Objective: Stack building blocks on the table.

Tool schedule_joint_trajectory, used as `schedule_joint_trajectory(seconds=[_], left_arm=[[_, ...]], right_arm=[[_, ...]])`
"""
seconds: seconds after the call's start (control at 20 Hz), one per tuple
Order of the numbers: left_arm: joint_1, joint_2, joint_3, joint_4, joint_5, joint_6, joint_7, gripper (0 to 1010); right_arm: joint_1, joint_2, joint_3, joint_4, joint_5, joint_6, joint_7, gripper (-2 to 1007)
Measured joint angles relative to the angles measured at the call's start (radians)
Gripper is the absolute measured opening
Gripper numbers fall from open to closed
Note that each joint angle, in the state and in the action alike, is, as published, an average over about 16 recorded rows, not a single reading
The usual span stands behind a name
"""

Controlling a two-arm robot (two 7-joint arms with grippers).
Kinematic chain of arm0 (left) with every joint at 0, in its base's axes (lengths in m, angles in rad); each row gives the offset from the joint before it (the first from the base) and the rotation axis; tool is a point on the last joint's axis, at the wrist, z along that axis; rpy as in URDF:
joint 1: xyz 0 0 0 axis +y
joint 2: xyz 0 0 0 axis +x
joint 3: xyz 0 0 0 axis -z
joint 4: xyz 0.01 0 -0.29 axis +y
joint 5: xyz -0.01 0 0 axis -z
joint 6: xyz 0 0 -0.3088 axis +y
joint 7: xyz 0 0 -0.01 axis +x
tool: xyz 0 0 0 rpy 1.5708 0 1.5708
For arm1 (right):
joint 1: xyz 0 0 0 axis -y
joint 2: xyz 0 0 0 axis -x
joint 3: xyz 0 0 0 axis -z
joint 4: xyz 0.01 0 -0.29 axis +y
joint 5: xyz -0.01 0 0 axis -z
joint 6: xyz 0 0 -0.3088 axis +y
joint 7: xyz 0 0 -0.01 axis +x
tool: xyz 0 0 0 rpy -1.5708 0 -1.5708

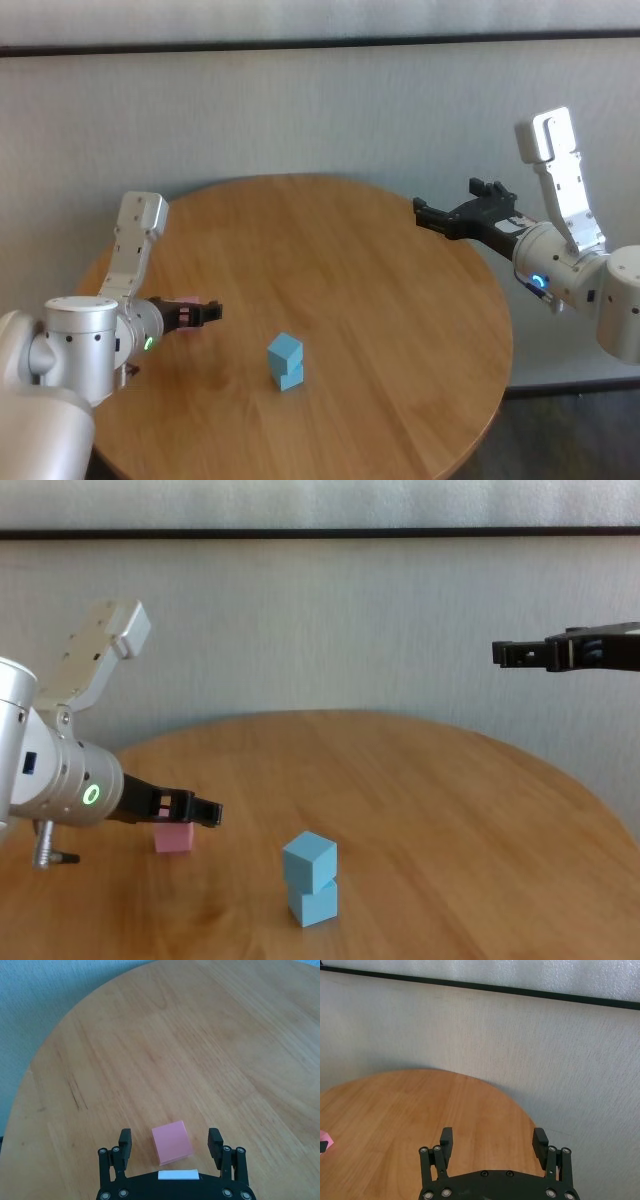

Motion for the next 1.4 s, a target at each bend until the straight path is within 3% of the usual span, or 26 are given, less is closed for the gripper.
schedule_joint_trajectory(seconds=[0.55,1.1,1.4], left_arm=[[0.002,0.0,0.0,-0.002,-0.001,0.0,0.0,915],[0.003,0.0,0.0,-0.005,-0.001,-0.001,0.0,567],[0.004,0.0,0.0,-0.005,-0.001,-0.001,-0.001,429]], right_arm=[[0.0,0.0,0.0,0.0,0.0,0.0,0.0,1004],[0.0,0.0,0.0,0.0,0.0,0.0,0.0,1004],[0.0,0.0,0.0,0.0,0.0,0.0,0.0,1004]])
